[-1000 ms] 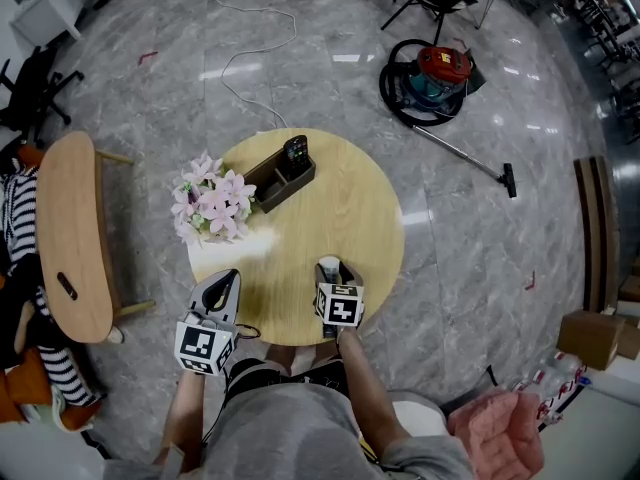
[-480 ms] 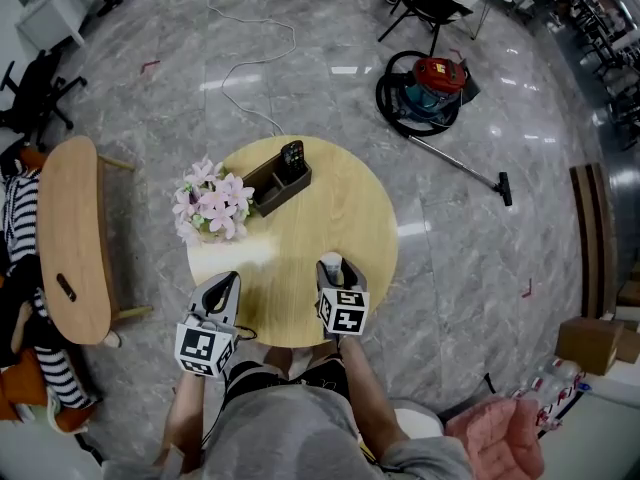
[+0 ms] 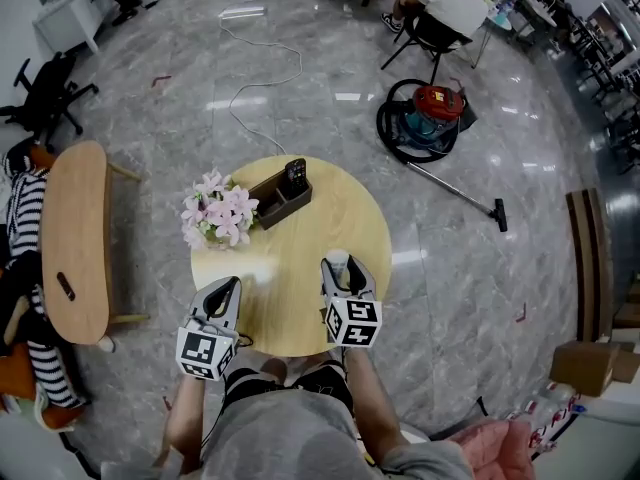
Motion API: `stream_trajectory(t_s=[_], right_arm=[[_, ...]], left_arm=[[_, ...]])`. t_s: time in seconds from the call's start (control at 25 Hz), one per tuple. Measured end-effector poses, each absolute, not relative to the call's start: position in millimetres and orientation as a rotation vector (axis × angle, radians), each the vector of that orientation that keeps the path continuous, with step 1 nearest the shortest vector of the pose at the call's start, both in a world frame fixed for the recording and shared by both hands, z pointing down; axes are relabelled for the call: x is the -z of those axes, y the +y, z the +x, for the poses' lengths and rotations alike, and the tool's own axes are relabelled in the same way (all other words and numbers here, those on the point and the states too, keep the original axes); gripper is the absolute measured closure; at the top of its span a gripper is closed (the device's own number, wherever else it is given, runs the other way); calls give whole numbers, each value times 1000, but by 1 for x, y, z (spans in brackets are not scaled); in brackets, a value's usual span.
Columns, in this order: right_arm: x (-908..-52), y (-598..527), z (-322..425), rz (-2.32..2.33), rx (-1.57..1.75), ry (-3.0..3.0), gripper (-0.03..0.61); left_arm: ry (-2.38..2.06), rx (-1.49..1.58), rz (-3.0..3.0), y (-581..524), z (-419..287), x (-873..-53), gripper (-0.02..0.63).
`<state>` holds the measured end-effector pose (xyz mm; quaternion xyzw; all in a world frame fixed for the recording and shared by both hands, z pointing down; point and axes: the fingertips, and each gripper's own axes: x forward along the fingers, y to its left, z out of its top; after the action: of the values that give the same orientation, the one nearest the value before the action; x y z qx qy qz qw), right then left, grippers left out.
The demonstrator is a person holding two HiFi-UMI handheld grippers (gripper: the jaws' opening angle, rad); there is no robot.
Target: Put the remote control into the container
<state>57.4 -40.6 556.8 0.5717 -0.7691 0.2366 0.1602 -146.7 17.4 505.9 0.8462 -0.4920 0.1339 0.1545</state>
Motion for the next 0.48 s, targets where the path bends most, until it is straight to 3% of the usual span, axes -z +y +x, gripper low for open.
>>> stream_trajectory(t_s=[0.48], right_arm=[[-439,-76,30,1616,-325,-2541,345]], left_arm=[[-1559,-331,2362,20,-154,-489,607]])
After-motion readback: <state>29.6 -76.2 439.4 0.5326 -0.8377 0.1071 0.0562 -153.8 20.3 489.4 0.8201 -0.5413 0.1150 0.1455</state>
